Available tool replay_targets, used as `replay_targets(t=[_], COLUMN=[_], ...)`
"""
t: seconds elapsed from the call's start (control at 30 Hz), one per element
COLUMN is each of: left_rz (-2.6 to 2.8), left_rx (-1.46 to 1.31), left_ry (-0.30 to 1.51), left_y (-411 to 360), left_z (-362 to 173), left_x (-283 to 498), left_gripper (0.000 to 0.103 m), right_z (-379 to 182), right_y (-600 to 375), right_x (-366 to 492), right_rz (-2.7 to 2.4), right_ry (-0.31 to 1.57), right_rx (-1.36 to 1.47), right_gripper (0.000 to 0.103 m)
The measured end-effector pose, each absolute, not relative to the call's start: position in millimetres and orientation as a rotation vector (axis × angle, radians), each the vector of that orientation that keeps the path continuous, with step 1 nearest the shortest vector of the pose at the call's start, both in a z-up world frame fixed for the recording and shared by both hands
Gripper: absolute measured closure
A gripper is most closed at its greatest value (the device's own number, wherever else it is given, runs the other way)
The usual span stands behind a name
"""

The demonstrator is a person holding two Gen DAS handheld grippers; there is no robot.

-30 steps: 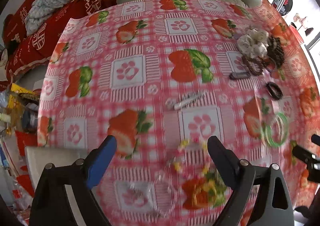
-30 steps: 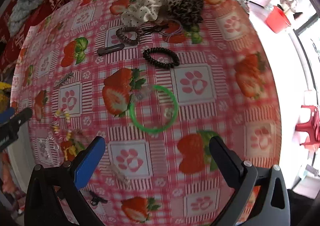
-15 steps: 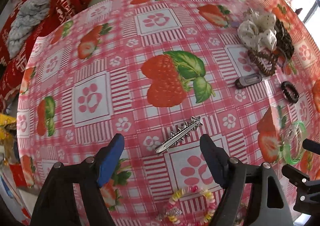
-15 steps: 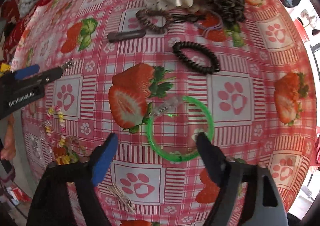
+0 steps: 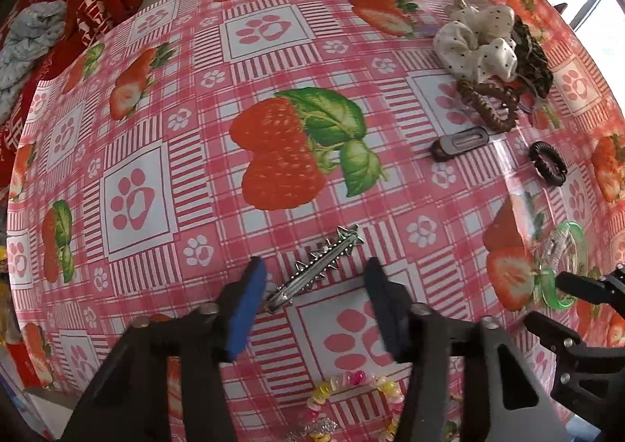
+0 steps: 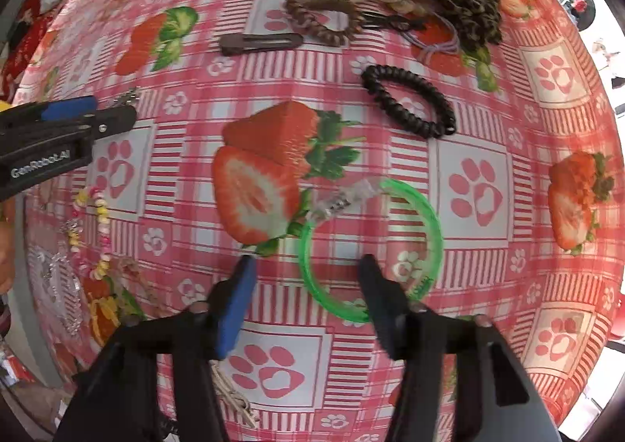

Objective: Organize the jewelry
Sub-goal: 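Grasp the silver hair clip with the left tool while the right tool grasps the green bangle, then lift the silver clip with the left tool while the right tool lifts the green bangle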

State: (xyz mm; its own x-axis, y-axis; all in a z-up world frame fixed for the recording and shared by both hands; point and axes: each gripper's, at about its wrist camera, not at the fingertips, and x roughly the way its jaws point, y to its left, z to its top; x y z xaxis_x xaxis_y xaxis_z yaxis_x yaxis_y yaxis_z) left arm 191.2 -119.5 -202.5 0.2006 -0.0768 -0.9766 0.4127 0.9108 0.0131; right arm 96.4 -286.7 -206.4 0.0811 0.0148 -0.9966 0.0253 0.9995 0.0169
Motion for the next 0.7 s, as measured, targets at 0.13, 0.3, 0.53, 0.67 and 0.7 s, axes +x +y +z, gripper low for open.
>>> replay_targets(t=[0.13, 0.3, 0.53, 0.67, 0.7], left_rz=[-0.349, -0.341, -0.344, -0.329, -0.318], left_rx=[0.255, 0.181, 0.143, 0.127, 0.122], left_ry=[1.353, 1.373, 1.354, 1.343, 1.344], left_y=[-116, -107, -103, -96, -94], left_z=[-200, -193, -173, -161, -160], left_x=[197, 200, 190, 186, 185], left_gripper=[0.084, 0.088, 0.093, 0.093, 0.093], right_z=[-207, -204, -178, -158, -154], right_y=[-281, -270, -272, -273, -275], right_x=[100, 105, 94, 90, 89], right_rz=[0.022, 0.026, 0.046, 0.07, 0.073], right_ry=[1.494, 1.491, 1.457, 1.434, 1.432], right_rx=[0.041, 0.029, 0.053, 0.054, 0.055], right_gripper=[0.072, 0.096, 0.097, 0.097, 0.097])
